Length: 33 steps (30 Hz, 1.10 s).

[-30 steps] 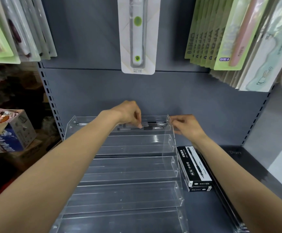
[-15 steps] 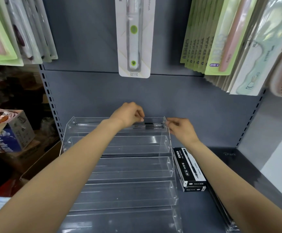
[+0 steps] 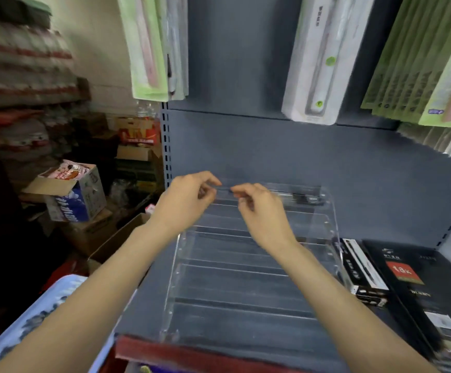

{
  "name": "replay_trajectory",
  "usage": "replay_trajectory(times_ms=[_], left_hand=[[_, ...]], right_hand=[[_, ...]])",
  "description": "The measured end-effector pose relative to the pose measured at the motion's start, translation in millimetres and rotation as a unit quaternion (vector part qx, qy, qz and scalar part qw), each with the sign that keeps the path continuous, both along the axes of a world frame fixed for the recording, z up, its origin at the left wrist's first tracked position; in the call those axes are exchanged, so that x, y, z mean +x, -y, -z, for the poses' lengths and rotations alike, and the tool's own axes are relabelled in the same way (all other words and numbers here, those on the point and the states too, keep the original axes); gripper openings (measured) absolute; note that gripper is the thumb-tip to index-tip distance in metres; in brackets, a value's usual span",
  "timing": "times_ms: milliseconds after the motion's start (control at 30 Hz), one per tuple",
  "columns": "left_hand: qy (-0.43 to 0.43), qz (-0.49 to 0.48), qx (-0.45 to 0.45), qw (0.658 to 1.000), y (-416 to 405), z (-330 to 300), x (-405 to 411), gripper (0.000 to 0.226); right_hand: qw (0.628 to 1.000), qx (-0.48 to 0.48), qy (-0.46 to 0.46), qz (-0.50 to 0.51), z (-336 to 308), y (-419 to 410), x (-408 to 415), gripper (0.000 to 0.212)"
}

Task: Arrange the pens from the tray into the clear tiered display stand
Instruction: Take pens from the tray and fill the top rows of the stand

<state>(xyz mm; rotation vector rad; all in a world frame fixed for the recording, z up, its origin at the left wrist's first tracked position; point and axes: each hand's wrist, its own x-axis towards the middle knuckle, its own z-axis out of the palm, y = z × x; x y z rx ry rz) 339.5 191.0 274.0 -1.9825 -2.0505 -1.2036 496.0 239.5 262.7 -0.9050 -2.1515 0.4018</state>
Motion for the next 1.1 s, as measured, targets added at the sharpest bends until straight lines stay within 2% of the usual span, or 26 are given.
replay_trajectory(times_ms=[200, 367, 533, 733, 933, 1000, 1100], left_hand=[[-0.002, -0.096, -0.067, 0.993, 92.6, 53.6, -132.7, 0.017], [0.023, -0.105, -0.137, 0.985, 149.3, 103.6, -233.5, 0.016], [0.054, -0.119, -0.231, 0.964, 180.1, 163.8, -289.2, 0.02], [0.071, -0.086, -0.313, 0.943, 188.8, 239.9, -320.2, 0.021], [0.025, -0.013, -0.386, 0.922, 170.5, 286.6, -331.6, 0.046], [0.015, 0.003, -0.405, 0.914, 165.7, 296.5, -336.5, 0.051], [0.003, -0.001, -0.391, 0.921, 158.9, 302.9, -340.3, 0.049]], right_hand=[[0.994, -0.028, 0.064, -0.084, 35.4, 73.7, -132.1, 0.029], [0.985, -0.094, 0.093, -0.114, 83.3, 125.2, -232.8, 0.027], [0.957, -0.176, 0.194, -0.122, 151.4, 156.6, -302.3, 0.028], [0.918, -0.258, 0.294, -0.064, 237.3, 152.4, -332.3, 0.042], [0.89, -0.295, 0.349, -0.008, 283.8, 125.7, -333.5, 0.053], [0.889, -0.297, 0.348, 0.001, 291.0, 117.9, -332.1, 0.051], [0.898, -0.274, 0.344, 0.019, 296.7, 110.5, -332.1, 0.044]])
